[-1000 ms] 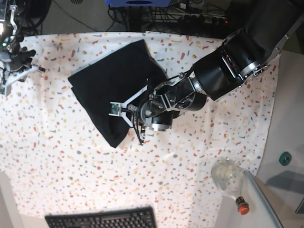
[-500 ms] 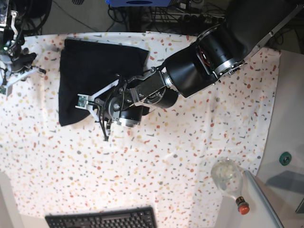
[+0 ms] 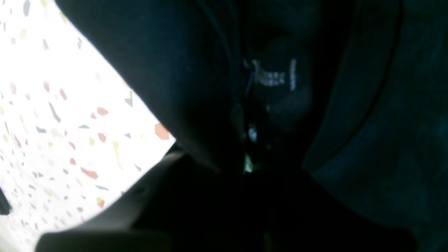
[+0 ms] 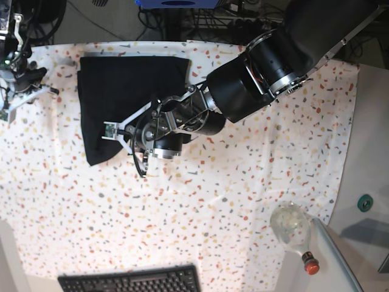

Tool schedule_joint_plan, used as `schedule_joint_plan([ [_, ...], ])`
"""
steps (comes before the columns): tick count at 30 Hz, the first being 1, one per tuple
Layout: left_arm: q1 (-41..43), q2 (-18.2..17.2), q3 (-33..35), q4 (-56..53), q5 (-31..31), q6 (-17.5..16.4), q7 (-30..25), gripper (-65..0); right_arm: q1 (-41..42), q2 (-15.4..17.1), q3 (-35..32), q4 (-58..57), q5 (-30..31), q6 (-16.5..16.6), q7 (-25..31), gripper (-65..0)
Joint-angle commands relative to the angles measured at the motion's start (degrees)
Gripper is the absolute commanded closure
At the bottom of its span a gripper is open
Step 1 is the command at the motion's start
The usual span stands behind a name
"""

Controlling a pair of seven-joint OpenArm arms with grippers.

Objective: Layout the t-shirt on the table in an organized manner, then fold the t-shirt properly
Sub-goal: 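Drag the t-shirt edge with the left gripper to square the stack, then release the t-shirt and raise the left gripper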

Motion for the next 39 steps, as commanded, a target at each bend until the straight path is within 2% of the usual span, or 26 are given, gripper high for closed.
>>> schedule_joint_plan([
  [1,-0.77,0.26,-0.09,0.82,0.41,-0.54,1.62,0.0,0.15,0.63,0.22,0.78,-0.12,-0.07,1.02,0.0],
  [8,-1.91,0.26,-0.18,3.37,0.32,-0.54,1.97,0.0,-0.11,0.63,0.22,0.78,-0.12,-0.07,0.93,0.0],
  [10,-2.17,0.26,-0.18,4.07,0.32,-0.54,1.97,-12.5,-0.20,0.63,0.22,0.78,-0.12,-0.07,0.93,0.0],
  [13,-3.67,0.17,-0.18,5.83,0.41,-0.54,2.06,-39.0,-0.29,0.63,0.22,0.78,-0.12,-0.07,0.93,0.0],
  [15,-4.28,0.17,-0.18,6.27,0.41,-0.54,2.06,-53.2,-0.29,0.63,0.22,0.78,-0.12,-0.07,0.93,0.0],
  [17,-5.34,0.17,-0.18,7.41,0.32,-0.54,2.23,-63.8,-0.29,0.63,0.22,0.78,-0.12,-0.07,0.93,0.0],
  [18,-5.78,0.00,-0.18,8.21,0.06,-0.54,3.46,-65.0,-0.29,0.63,0.22,0.78,-0.12,-0.07,0.93,0.0],
  [23,-6.74,-2.90,-1.94,18.40,-0.30,-0.54,11.55,-65.0,-0.29,0.63,0.22,0.78,-0.12,-0.07,1.02,0.0],
  [26,-4.02,-6.42,-10.90,27.81,-0.38,-0.54,14.98,-65.0,-0.29,0.72,0.13,1.75,-0.12,0.02,1.28,0.0],
  [28,-0.33,-9.14,-20.13,34.14,-0.30,-0.54,17.35,-65.0,-0.29,0.81,0.13,3.59,-0.12,1.69,1.28,0.0],
  [29,2.49,-10.99,-25.50,36.78,-0.30,-0.54,18.06,-62.0,-0.11,0.81,0.13,4.83,-0.12,3.01,1.28,0.0],
  [31,9.08,-13.98,-36.57,40.65,-0.30,-0.54,18.23,-46.1,0.24,0.63,0.13,7.02,-0.12,5.99,1.19,0.0],
  [33,16.46,-16.35,-47.47,41.61,-0.30,-0.54,16.56,-23.0,2.00,0.54,-0.22,8.34,-0.12,8.19,0.93,0.0],
  [35,23.23,-18.02,-56.79,41.52,-0.30,-0.54,12.52,0.0,4.02,0.28,-3.03,8.61,-0.12,8.90,0.84,0.0],
  [37,30.27,-19.43,-64.70,40.65,-0.30,-0.54,6.98,0.0,6.13,0.63,-7.52,8.61,-0.12,8.81,0.84,0.0],
  [39,35.19,-19.61,-68.66,39.50,-0.38,-0.54,1.79,0.0,8.06,0.63,-11.47,8.61,-0.12,8.72,0.67,0.0],
])
